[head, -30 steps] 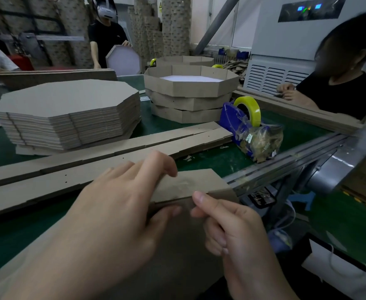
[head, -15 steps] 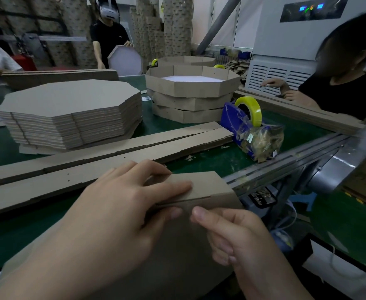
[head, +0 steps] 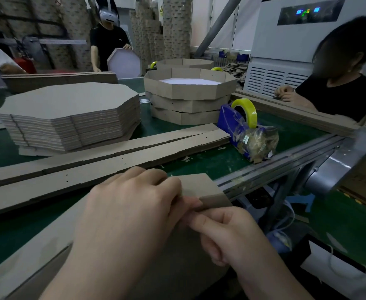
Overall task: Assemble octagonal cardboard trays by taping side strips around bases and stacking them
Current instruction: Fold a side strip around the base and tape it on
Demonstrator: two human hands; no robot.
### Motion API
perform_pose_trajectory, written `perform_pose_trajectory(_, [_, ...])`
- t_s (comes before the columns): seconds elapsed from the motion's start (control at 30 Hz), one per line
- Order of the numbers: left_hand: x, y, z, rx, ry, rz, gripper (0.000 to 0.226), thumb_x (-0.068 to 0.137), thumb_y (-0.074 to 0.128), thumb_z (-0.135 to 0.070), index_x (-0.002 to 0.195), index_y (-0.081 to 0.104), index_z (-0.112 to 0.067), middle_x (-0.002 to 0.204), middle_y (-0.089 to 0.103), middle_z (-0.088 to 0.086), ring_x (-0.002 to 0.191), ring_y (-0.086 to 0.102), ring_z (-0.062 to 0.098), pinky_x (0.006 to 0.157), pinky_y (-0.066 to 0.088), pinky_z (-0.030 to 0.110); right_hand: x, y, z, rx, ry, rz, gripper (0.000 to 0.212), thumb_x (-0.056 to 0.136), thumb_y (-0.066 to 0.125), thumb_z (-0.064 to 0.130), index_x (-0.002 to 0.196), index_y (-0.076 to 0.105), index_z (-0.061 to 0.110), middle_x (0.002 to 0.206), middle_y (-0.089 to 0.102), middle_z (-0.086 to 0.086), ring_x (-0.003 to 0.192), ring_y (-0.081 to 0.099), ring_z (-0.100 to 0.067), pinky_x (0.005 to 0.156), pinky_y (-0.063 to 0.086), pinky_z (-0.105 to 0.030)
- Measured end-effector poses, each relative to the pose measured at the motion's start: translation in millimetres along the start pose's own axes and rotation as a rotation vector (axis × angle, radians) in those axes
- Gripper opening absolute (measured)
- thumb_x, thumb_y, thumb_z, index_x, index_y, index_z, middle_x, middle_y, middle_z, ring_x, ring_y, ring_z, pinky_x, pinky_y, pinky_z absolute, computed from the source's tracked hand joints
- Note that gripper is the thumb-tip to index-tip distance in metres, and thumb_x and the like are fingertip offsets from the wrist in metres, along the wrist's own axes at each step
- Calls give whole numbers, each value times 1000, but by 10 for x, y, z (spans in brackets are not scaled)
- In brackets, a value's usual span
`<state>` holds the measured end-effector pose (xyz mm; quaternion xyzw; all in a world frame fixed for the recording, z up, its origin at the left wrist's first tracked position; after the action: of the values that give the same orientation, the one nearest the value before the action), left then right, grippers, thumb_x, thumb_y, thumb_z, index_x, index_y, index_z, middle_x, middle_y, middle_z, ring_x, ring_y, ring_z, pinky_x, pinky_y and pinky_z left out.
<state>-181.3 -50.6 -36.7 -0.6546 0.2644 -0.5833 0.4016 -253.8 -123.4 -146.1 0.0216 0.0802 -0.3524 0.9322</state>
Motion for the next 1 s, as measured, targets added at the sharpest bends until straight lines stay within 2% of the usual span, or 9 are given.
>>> perform_pose_trajectory(0.13, [-28, -23, 15, 14, 31, -55, 42, 82, 44, -52, 63, 68, -24, 76, 70, -7, 64, 68, 19, 43, 33, 23, 13, -220, -70, -235, -1, -82, 36, 77, 65, 49, 66, 76, 17, 39, 45, 5, 37, 42, -3, 49, 33, -16])
perform_pose_trajectory(0.23, [-75, -11, 19, 6, 58, -18, 37, 79, 46, -53, 69, 68, -25, 86, 71, -7, 73, 69, 20, 44, 37, 26, -85, -695, 57, -130, -340, -500, 29, 87, 67, 32, 63, 69, 17, 44, 47, 9, 43, 42, -1, 47, 33, -11])
perform_pose_trajectory(0.3, [-98, 17, 27, 9, 67, 32, 33, 74, 51, -56, 74, 65, -26, 89, 69, -8, 74, 68, 20, 47, 31, 24, -114, -838, 88, -100, -490, -623, 19, 92, 62, 33, 76, 71, 28, 73, 60, 12, 67, 55, 2, 61, 38, -5])
perform_pose_trajectory(0.37, [-128, 23, 15, 29, 83, 75, 33, 64, 70, -57, 77, 61, -27, 88, 66, -8, 72, 66, 21, 50, 25, 20, 73, -718, 38, -213, -430, -482, 24, 93, 49, 51, 100, 67, 38, 102, 56, 15, 98, 52, 7, 80, 36, -3])
perform_pose_trajectory(0.43, [-123, 29, 11, 57, 89, 108, 49, 49, 80, -60, 77, 57, -28, 81, 62, -8, 65, 64, 22, 50, 25, 21, 201, -594, -63, -251, -368, -341, 41, 93, 38, 60, 104, 67, 32, 104, 58, 16, 108, 52, 3, 90, 37, -15])
perform_pose_trajectory(0.5, [-44, 5, -74, 45, 59, 139, 51, 58, 64, -73, 82, 55, -29, 76, 60, -11, 62, 63, 19, 49, 31, 24, 175, -519, -23, -257, -412, -327, 44, 92, 37, 58, 100, 68, 27, 98, 62, 17, 102, 57, 0, 87, 41, -21])
perform_pose_trajectory(0.6, [62, -11, -288, -4, 74, 134, 54, 73, 29, -78, 114, 43, -46, 100, 54, -17, 88, 60, 11, 53, 30, 24, 61, -420, 99, -266, -531, -278, 38, 89, 40, 55, 94, 69, 30, 95, 65, 14, 97, 61, -5, 80, 45, -20])
perform_pose_trajectory(0.77, [4, -185, -269, -193, 119, 86, 39, 80, 39, -67, 97, 67, -46, 89, 59, -9, 67, 60, 13, 37, 47, 33, 44, -835, 157, -183, -410, -236, 32, 82, 50, 42, 92, 75, 26, 92, 71, 10, 92, 65, -6, 75, 46, -13])
perform_pose_trajectory(1.0, [-200, -41, 72, -370, 19, 67, 36, 80, 43, -72, 111, 57, -59, 101, 51, -20, 79, 57, 4, 54, 54, 36, 57, -838, 325, -269, -521, -254, 9, 91, 65, 19, 92, 73, 15, 89, 71, 1, 85, 65, -8, 71, 45, -10])
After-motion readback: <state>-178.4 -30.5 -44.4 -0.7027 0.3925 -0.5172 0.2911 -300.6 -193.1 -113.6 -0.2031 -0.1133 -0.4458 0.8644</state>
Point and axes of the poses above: each hand's wrist, its own x-axis towards the middle knuckle, its own y-axis out of the palm, z = x × y, the point moved 9 cm from there along x, towards the middle knuckle
